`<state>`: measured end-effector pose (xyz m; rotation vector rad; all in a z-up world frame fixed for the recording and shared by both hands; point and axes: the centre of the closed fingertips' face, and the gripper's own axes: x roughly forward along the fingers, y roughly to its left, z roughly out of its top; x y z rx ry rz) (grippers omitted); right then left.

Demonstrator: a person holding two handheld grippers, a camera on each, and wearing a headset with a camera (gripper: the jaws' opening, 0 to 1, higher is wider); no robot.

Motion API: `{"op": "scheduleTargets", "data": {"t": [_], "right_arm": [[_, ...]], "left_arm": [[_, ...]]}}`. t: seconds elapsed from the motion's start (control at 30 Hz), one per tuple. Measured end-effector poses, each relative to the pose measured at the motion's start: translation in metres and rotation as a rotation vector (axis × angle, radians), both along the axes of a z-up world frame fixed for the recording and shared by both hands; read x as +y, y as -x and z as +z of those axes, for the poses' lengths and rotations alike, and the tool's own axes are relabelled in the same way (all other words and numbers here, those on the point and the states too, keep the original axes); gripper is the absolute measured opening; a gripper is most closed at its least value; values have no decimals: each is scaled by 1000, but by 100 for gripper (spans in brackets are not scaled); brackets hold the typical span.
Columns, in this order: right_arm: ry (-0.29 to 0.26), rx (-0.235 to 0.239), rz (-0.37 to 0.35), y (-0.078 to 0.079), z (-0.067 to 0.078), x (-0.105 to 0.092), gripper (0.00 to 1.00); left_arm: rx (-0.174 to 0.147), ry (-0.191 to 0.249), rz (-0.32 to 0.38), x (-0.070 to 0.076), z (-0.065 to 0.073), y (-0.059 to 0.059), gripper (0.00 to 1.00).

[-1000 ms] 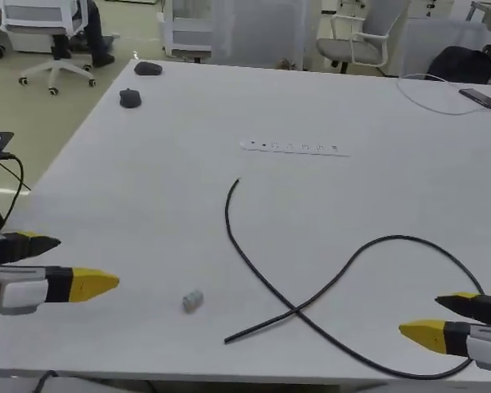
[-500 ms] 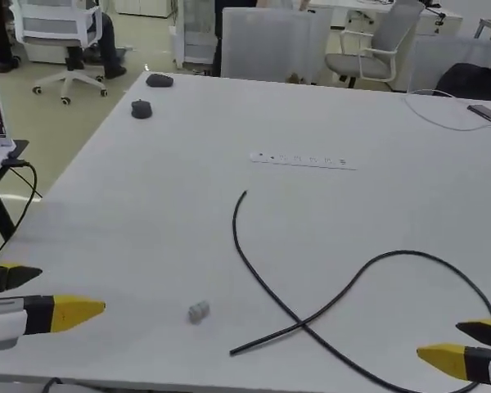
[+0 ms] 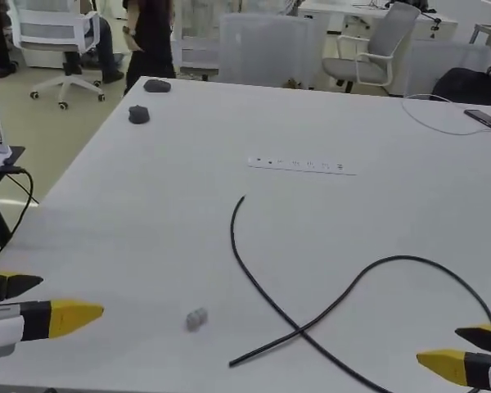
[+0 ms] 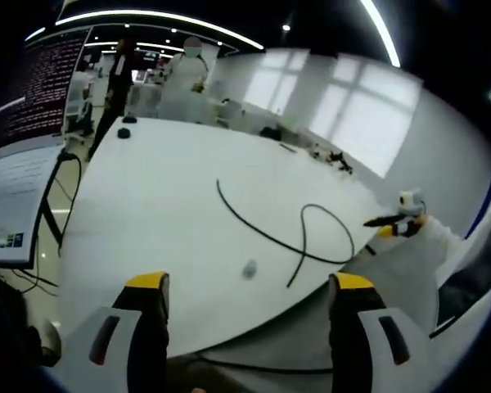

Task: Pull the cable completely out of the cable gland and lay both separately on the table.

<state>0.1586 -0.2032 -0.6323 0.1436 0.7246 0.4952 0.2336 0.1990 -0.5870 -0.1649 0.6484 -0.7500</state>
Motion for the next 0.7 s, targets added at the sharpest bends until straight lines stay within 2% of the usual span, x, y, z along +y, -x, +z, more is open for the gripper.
{"op": "scheduleTargets", "data": {"t": [0.27,0.43,0.63,0.7], "right_arm": [[-2,2,5,-1,-1,1,64],[-5,3,1,-2,-2,-1,62],[-16,1,5,-3,-1,1,62],[-5,1,8,-3,-2,0,61]], "left_arm": [[14,7,9,0,-2,-1,76],[23,41,20,-2,0,-2,75],[31,34,22,1,-2,-2,75],[28,35,24,1,-2,-2,75]]}}
